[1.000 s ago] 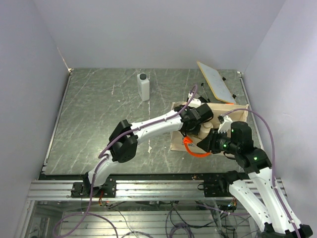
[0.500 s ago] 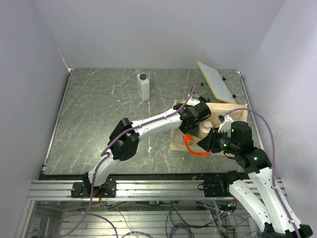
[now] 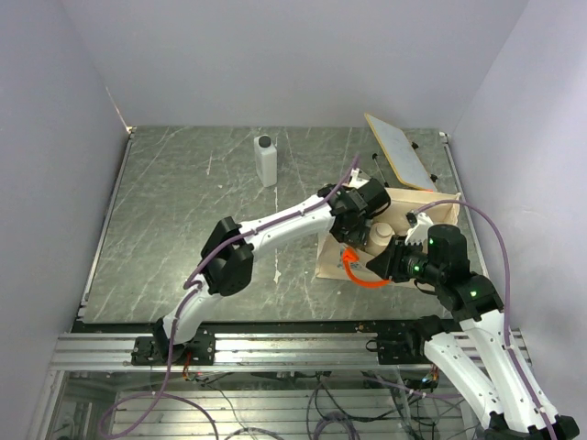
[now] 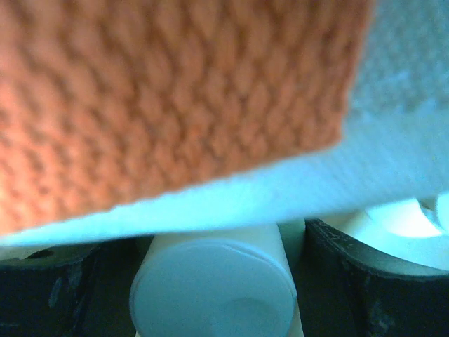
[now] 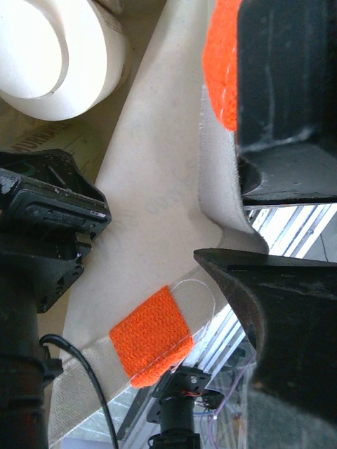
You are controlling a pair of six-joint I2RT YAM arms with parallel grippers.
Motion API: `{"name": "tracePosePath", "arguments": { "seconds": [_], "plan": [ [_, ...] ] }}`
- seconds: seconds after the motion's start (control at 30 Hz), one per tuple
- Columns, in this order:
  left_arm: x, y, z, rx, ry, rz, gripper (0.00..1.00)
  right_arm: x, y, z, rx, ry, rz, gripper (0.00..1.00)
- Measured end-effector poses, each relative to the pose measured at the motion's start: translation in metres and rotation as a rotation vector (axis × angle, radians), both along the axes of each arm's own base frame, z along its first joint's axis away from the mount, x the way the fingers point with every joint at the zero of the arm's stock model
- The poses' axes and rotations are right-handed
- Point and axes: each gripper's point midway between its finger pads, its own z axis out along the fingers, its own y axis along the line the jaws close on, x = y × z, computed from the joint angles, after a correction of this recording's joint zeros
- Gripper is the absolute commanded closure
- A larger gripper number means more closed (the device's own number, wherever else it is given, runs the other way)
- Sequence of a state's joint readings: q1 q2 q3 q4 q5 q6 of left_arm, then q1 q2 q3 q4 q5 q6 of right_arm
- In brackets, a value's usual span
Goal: Take the personal care products out of the canvas bag
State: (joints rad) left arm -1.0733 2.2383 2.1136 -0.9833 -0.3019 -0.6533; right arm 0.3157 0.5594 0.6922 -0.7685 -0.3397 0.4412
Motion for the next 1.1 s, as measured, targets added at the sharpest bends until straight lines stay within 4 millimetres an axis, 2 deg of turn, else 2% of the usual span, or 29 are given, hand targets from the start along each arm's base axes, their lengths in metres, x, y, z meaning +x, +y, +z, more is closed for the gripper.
{"name": "tracePosePath", "arguments": {
  "seconds": [0.2, 0.47, 0.87, 0.97, 1.1],
  "plan": [
    [-0.004, -0.004, 0.022, -0.086, 0.045, -0.015, 0.93, 0.001, -0.002, 0.000, -0.004, 0.000, -0.013, 0.73],
    [-0.005, -0.006, 0.071, -0.266, 0.103, 0.004, 0.93, 0.002, -0.003, -0.001, -0.004, 0.003, -0.027, 0.73],
    [-0.004, -0.006, 0.090, -0.364, 0.174, 0.055, 0.93, 0.004, -0.004, -0.001, -0.005, 0.004, -0.047, 0.73],
    [-0.001, -0.008, 0.107, -0.450, 0.206, 0.086, 0.93, 0.004, -0.005, -0.001, -0.004, 0.005, -0.049, 0.73],
    [0.004, -0.015, 0.147, -0.608, 0.223, 0.101, 0.93, 0.003, -0.005, -0.001, -0.007, 0.008, -0.051, 0.73]
  ]
}}
